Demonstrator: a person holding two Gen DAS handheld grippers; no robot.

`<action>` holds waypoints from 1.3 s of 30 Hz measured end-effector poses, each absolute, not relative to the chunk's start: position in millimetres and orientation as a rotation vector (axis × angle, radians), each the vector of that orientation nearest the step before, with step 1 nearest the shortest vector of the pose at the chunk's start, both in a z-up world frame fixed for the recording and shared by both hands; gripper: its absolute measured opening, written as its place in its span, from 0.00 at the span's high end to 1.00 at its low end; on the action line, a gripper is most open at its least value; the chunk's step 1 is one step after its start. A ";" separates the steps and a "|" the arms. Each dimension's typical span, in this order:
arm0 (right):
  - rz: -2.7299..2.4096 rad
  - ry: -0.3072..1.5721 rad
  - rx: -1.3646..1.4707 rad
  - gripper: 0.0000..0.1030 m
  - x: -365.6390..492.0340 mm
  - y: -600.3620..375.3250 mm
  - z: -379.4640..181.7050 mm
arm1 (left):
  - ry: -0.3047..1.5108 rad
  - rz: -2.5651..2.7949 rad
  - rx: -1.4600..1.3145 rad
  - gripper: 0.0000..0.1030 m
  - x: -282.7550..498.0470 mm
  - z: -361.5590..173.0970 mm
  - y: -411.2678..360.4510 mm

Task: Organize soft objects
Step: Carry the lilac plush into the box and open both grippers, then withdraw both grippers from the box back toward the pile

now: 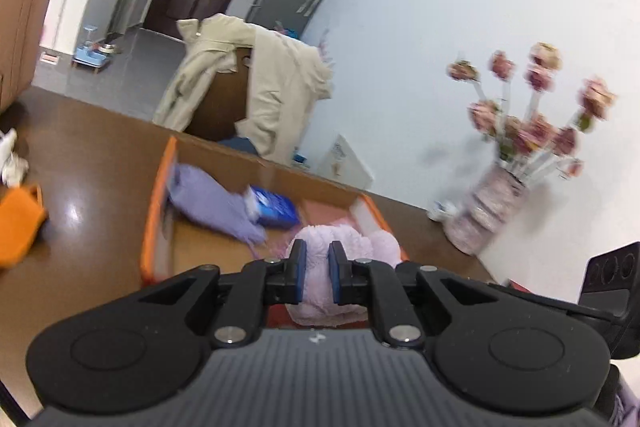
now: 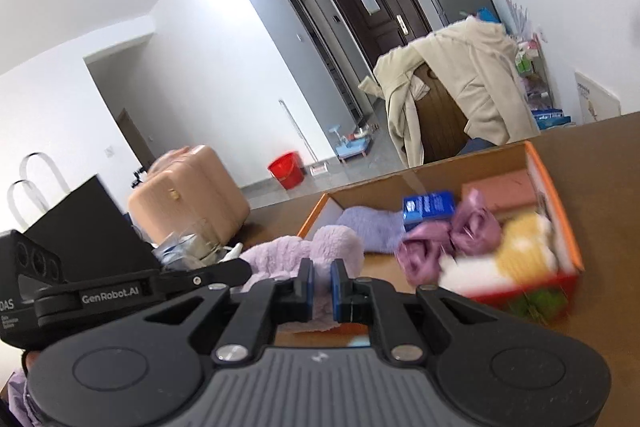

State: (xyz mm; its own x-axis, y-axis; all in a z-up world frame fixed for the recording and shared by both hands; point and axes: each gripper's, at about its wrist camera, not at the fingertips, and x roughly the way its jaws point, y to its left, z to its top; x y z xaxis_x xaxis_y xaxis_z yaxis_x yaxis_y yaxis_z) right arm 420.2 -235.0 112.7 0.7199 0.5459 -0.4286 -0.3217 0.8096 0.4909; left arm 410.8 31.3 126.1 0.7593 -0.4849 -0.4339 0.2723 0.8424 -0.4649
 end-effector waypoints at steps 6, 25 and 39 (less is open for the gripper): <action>0.475 0.748 0.360 0.92 494.0 -196.3 73.0 | 0.644 -0.348 -0.293 0.88 477.7 94.3 40.8; 0.459 0.662 0.251 0.70 441.3 -219.6 111.1 | 0.515 -0.299 -0.092 0.34 397.2 121.7 43.4; 0.427 0.420 0.082 0.31 263.1 -268.1 145.0 | 0.342 -0.304 -0.006 0.08 228.6 144.6 21.1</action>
